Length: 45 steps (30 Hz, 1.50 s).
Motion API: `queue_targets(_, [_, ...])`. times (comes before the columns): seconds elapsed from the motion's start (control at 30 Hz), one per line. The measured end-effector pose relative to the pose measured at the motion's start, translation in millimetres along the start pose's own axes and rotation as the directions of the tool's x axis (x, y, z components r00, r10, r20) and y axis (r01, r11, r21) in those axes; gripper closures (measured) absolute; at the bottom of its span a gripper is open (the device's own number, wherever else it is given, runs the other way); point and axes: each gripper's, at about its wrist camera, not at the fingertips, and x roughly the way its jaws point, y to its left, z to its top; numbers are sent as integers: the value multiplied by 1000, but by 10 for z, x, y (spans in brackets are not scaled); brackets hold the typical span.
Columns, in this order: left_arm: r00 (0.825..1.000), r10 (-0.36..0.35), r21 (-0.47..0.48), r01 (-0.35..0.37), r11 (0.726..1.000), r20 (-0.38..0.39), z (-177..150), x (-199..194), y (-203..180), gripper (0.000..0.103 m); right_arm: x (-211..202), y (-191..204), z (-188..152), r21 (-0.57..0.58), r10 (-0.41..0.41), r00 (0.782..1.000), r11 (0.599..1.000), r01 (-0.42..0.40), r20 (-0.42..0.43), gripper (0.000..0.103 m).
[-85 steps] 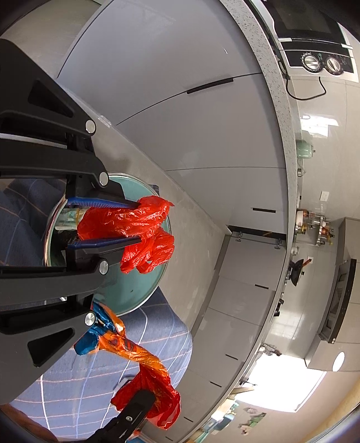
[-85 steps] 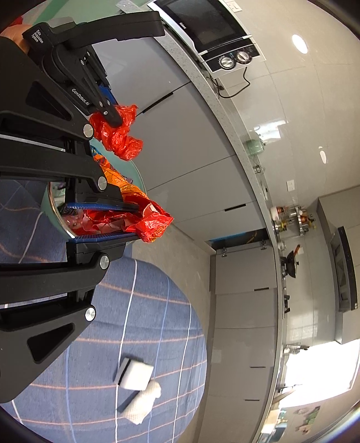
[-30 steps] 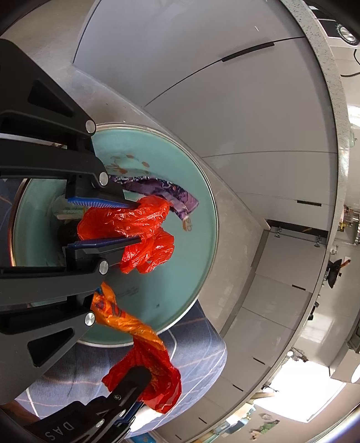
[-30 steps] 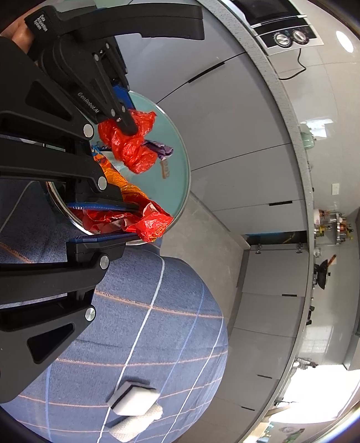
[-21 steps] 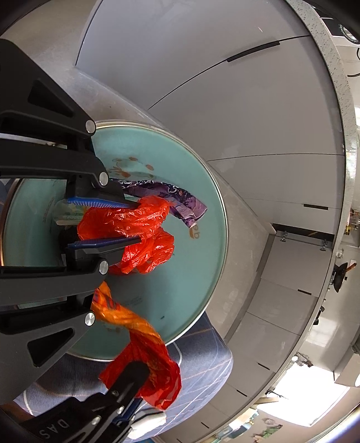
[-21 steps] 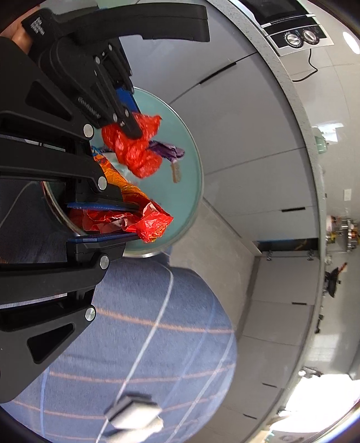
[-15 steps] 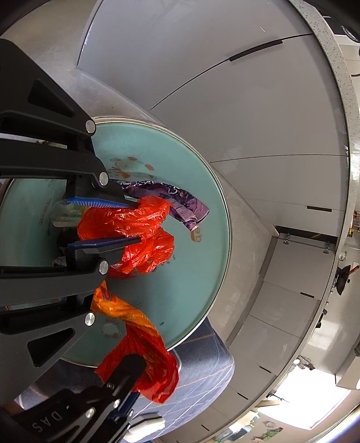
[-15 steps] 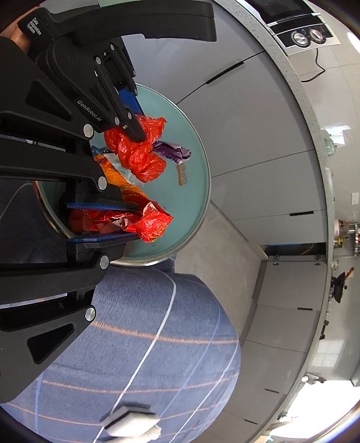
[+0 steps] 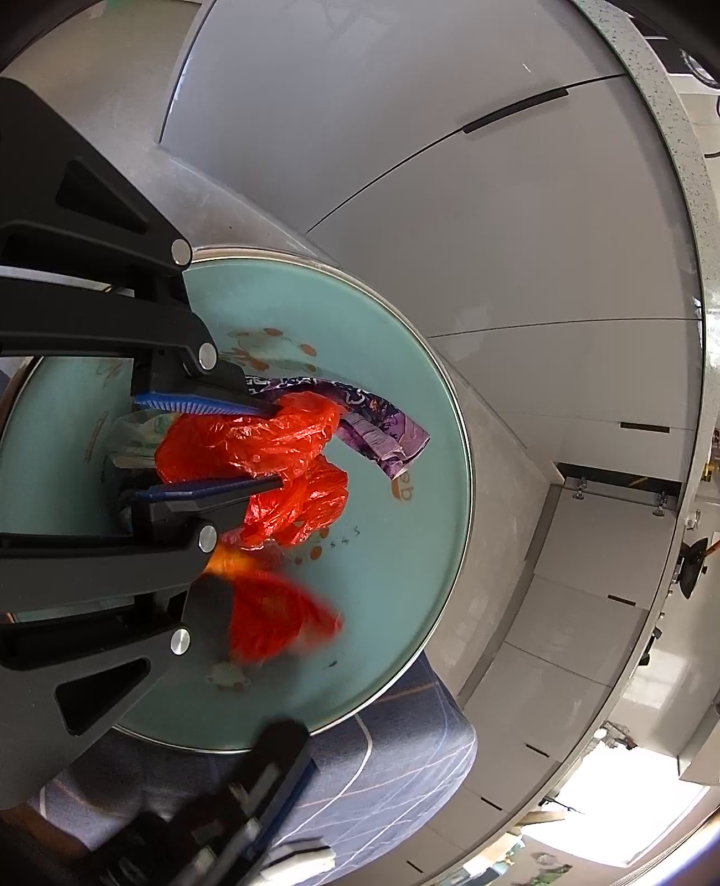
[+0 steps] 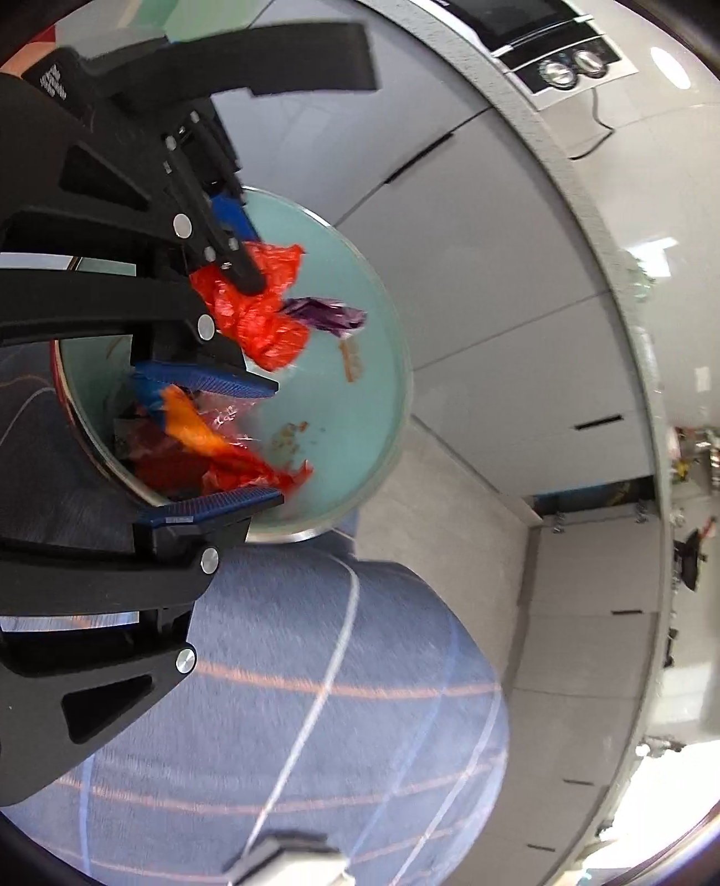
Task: Collect trash
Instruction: 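Open both tools to drop the bags into the teal bin, then move both tools back toward the white sponge and mesh cloth on the table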
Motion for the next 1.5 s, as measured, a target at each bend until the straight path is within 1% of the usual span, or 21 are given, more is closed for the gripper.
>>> queue_targets(0.1, [1000,3,8,-3,1000,-1,-15,-33,-35,81,-170,-50,9,21,-21,999,1000,20,49,68])
queue_targets(0.17, [1000,11,17,-11,1000,0,-32,-60,-64,80,-257,-92,3,38,-23,997,999,21,67,68])
queue_targets(0.23, [1000,25,25,-25,999,-1,-25,-86,-78,66,-344,-132,-16,54,-29,996,998,24,83,68])
queue_targets(0.27, [999,44,27,-44,999,9,-29,-125,-92,51,-376,-152,-14,61,-33,996,998,27,89,68])
queue_targets(0.3, [998,56,27,-57,998,19,-31,-155,-96,43,-421,-177,-27,71,-36,995,997,29,96,68])
queue_targets(0.33, [997,73,30,-74,997,37,-31,-209,-109,41,-454,-188,-41,76,-37,994,997,29,99,68])
queue_targets(0.37, [996,78,33,-79,996,45,-32,-245,-114,37,-481,-204,-53,81,-37,994,996,29,102,68])
queue_targets(0.4, [995,82,34,-84,996,50,-29,-281,-124,27,-521,-226,-67,88,-39,993,996,30,107,68])
queue_targets(0.43, [995,88,30,-90,996,54,-28,-308,-129,21,-544,-237,-76,92,-41,993,995,31,110,66])
queue_targets(0.47, [993,100,19,-101,995,65,-25,-353,-136,14,-585,-262,-93,100,-43,992,994,31,116,60])
queue_targets(0.5, [992,106,12,-107,994,76,-26,-397,-147,10,-620,-277,-111,104,-46,991,994,33,122,57])
queue_targets(0.57, [991,101,6,-102,995,85,-36,-468,-160,7,-667,-299,-142,107,-56,990,993,42,133,53])
queue_targets(0.67, [989,104,23,-107,994,102,-56,-555,-227,7,-765,-389,-193,129,-73,986,990,54,147,50])
queue_targets(0.83, [987,97,65,-106,992,125,-80,-660,-431,7,-939,-632,-258,179,-109,980,981,80,164,50])
queue_targets(0.97, [988,75,84,-86,993,133,-101,-724,-625,7,-1043,-829,-319,201,-139,976,974,105,166,50])
queue_targets(1.07, [989,60,118,-77,990,136,-128,-741,-796,6,-1107,-982,-378,224,-162,973,967,124,163,50])
queue_targets(1.23, [990,42,160,-63,985,132,-147,-755,-1064,6,-1230,-1322,-494,278,-217,964,946,169,155,50])
queue_targets(1.5, [993,-31,246,1,969,118,-190,-727,-1516,6,-1431,-1850,-645,351,-310,939,904,244,147,50])
